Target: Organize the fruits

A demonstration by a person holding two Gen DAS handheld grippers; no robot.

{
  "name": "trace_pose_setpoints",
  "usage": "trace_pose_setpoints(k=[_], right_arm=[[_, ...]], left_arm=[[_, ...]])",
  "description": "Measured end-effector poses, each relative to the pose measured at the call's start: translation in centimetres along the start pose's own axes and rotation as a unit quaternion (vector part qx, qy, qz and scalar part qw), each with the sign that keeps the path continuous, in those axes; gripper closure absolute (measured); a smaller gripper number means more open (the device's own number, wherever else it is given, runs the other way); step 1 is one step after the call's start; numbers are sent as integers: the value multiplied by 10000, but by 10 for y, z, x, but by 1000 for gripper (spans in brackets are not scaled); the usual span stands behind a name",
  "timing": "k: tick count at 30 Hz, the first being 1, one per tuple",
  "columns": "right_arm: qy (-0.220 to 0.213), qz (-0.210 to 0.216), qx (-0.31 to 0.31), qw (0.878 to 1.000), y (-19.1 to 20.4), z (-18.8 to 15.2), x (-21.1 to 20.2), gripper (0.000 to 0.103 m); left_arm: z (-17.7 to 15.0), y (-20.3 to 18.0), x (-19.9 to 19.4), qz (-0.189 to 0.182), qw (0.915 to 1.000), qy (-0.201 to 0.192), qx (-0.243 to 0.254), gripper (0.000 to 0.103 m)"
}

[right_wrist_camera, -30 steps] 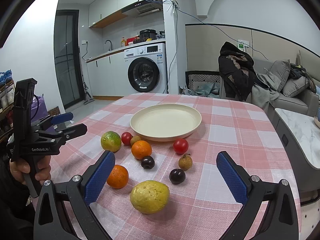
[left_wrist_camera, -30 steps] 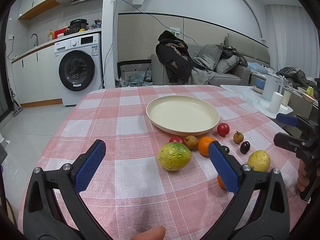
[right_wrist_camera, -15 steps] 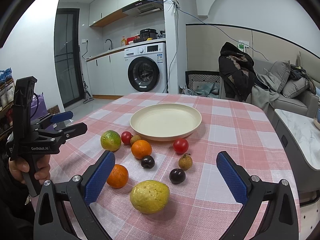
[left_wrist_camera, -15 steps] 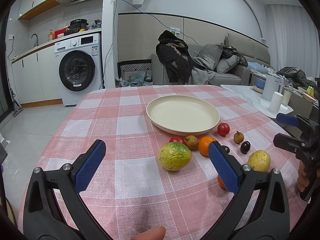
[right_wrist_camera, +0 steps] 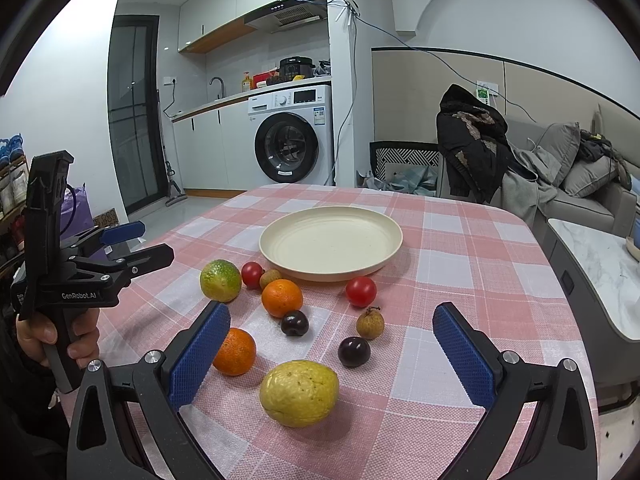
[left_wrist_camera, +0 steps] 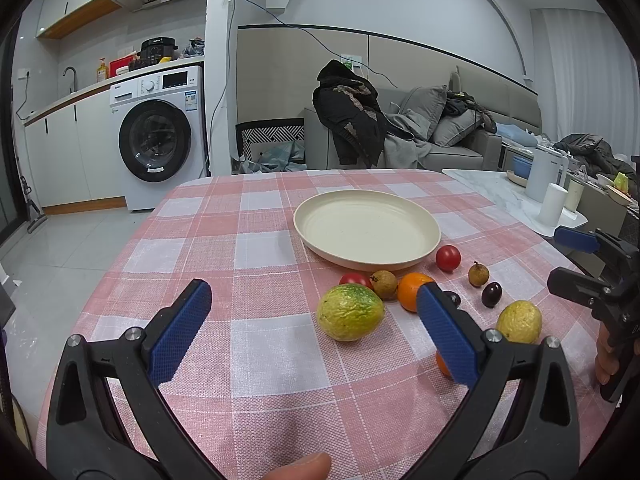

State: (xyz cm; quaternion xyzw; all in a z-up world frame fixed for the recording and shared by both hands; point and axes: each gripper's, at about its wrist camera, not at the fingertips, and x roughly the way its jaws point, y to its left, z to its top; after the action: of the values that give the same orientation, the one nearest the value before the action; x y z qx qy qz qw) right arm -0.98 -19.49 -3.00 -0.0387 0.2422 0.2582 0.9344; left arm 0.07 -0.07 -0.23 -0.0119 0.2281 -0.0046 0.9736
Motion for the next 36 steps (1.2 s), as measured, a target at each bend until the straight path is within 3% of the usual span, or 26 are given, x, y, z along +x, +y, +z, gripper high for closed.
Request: trace_pose_setpoints(k=[36], right_arm=[[113, -95, -109, 9998, -4, -1, -1, 0]], left_arm=[[-4, -4, 4, -53, 9997, 140, 175, 1]])
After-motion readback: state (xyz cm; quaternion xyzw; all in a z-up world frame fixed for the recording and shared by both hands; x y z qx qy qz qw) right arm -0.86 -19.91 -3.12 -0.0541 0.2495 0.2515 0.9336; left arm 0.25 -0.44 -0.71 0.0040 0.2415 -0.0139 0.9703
